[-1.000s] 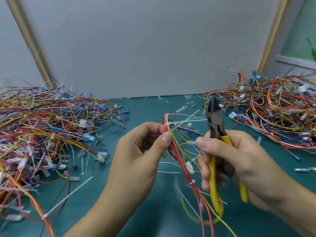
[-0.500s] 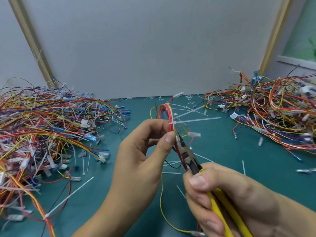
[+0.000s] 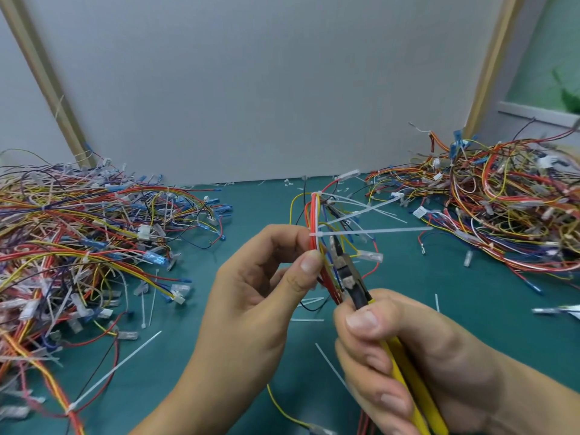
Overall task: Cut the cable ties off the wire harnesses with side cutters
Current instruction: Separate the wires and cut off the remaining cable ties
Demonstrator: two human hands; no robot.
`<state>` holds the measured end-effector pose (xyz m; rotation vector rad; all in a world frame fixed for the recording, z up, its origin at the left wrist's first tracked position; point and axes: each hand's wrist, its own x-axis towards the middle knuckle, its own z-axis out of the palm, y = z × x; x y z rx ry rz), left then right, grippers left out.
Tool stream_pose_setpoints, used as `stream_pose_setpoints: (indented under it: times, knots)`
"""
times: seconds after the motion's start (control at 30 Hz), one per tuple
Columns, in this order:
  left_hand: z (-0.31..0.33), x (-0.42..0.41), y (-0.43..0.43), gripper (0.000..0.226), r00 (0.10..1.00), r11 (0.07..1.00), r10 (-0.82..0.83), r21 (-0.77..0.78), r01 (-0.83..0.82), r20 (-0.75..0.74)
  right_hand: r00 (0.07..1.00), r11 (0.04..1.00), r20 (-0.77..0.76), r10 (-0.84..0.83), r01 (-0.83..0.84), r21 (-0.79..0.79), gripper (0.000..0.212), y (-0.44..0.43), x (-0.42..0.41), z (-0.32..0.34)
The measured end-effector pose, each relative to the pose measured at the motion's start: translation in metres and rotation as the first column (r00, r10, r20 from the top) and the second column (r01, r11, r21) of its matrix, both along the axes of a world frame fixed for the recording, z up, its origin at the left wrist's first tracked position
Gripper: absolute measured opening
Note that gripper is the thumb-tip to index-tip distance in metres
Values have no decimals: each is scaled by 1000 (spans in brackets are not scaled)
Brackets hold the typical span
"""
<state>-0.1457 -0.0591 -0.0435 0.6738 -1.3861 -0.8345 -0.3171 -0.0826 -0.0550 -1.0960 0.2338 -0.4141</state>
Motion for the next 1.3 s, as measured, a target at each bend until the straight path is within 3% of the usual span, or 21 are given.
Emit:
stream_pose_setpoints:
  times: [0.87,1.07,1.3]
  knots:
    - [0,-1,0,3,1000,1000,-22,12,22,-7,1000,999,9,24,-24,-26,28,3,0,7]
    - [0,-1,0,4,1000,1000,-20,23,20,0,992,990,-24,-121,122,63,29,1,1,0]
    - [1,-2,1,9,1000,999,-15,32,15,-3,990,987,-15,-142,142,76,34,5,0,2]
